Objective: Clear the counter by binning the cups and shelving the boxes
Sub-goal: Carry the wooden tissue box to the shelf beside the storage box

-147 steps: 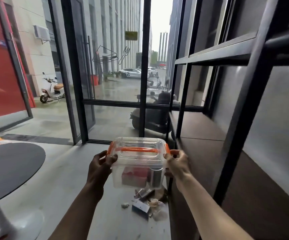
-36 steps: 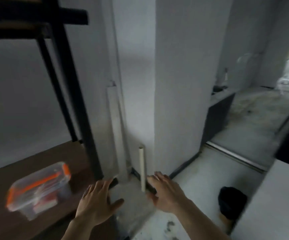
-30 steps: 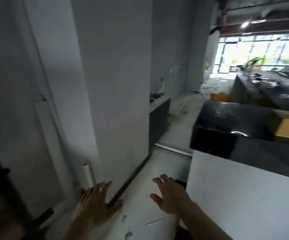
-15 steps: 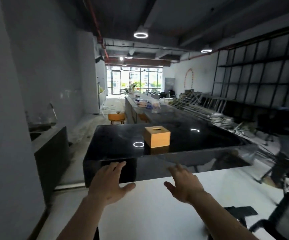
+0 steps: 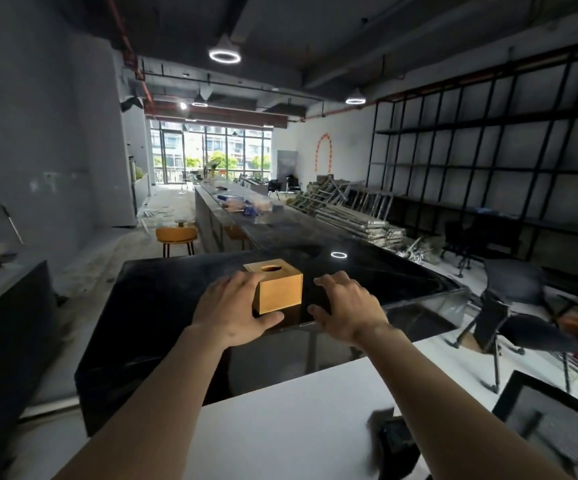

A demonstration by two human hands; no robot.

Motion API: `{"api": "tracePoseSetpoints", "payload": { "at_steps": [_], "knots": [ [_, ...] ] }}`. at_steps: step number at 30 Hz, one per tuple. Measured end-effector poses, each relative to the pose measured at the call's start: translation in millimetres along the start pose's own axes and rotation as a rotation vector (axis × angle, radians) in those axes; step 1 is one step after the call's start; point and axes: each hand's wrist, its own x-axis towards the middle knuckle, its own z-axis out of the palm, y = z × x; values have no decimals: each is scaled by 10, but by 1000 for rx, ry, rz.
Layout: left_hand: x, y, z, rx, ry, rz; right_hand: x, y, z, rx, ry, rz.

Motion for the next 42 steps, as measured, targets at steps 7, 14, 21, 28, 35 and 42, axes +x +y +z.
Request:
{"api": "tracePoseSetpoints", "payload": {
  "at_steps": [7, 14, 21, 28, 35, 42],
  "knots": [
    [780, -37, 294, -350, 94, -268, 916, 211, 210, 228, 71, 41],
    [1273, -152, 747, -1037, 157, -789, 1815, 372, 801, 900, -88, 401],
    [1510, -279, 1049, -1237, 72, -911, 2203, 371, 1299, 954, -272, 448],
    [1403, -248, 975, -1190, 114, -928, 2147, 287, 1185, 885, -255, 381],
    [686, -483, 191, -1130, 302, -934, 1741, -537, 787, 967, -219, 278],
    [-1018, -938, -974, -1009, 666, -999, 689, -2196, 310, 1063, -322, -6]
  ]
}}
